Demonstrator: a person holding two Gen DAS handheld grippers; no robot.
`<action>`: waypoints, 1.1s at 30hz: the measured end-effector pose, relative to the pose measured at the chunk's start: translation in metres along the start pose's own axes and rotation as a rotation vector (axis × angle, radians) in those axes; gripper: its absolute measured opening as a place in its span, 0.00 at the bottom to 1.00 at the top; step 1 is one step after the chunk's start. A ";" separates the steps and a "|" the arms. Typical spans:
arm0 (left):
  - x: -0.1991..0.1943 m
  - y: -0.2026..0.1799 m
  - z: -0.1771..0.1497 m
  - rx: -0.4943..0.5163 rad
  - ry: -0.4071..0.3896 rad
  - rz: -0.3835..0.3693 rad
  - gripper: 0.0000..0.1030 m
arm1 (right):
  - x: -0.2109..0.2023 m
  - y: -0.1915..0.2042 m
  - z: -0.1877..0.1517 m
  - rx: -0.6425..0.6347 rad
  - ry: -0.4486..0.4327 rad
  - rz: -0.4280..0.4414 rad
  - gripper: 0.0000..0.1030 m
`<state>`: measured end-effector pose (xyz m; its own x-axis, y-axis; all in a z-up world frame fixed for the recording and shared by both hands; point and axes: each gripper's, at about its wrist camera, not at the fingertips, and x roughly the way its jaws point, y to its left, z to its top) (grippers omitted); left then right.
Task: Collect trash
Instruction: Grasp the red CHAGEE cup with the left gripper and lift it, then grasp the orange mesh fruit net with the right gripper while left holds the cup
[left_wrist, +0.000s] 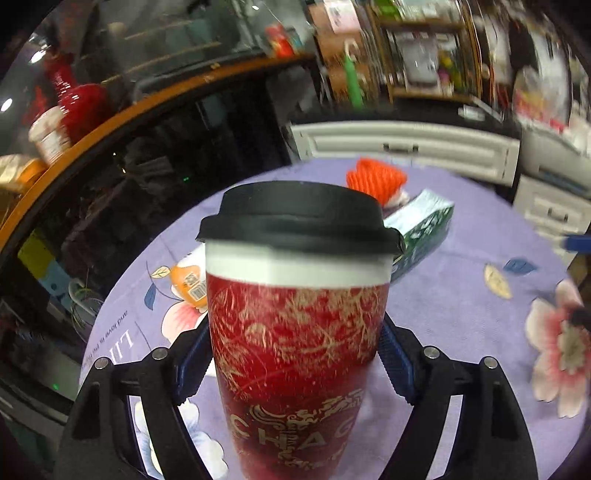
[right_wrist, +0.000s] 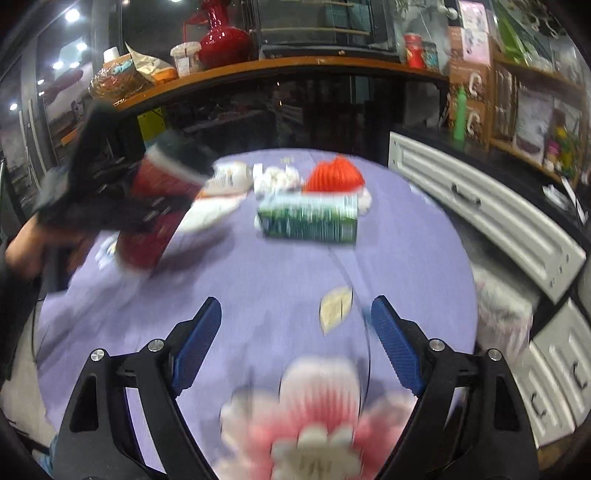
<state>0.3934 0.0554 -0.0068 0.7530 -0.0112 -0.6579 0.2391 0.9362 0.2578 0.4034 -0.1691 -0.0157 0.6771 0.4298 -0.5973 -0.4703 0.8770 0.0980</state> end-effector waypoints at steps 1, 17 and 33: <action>-0.006 0.001 -0.002 -0.012 -0.020 -0.005 0.76 | 0.008 0.000 0.011 -0.007 -0.007 -0.002 0.80; -0.029 0.015 -0.012 -0.134 -0.163 -0.043 0.76 | 0.161 -0.004 0.131 -0.147 0.080 -0.168 0.59; -0.037 0.014 -0.020 -0.158 -0.194 -0.027 0.76 | 0.150 -0.009 0.132 -0.131 0.029 -0.189 0.11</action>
<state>0.3568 0.0761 0.0071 0.8550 -0.0896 -0.5109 0.1730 0.9778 0.1181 0.5840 -0.0837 -0.0014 0.7445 0.2527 -0.6180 -0.4075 0.9052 -0.1207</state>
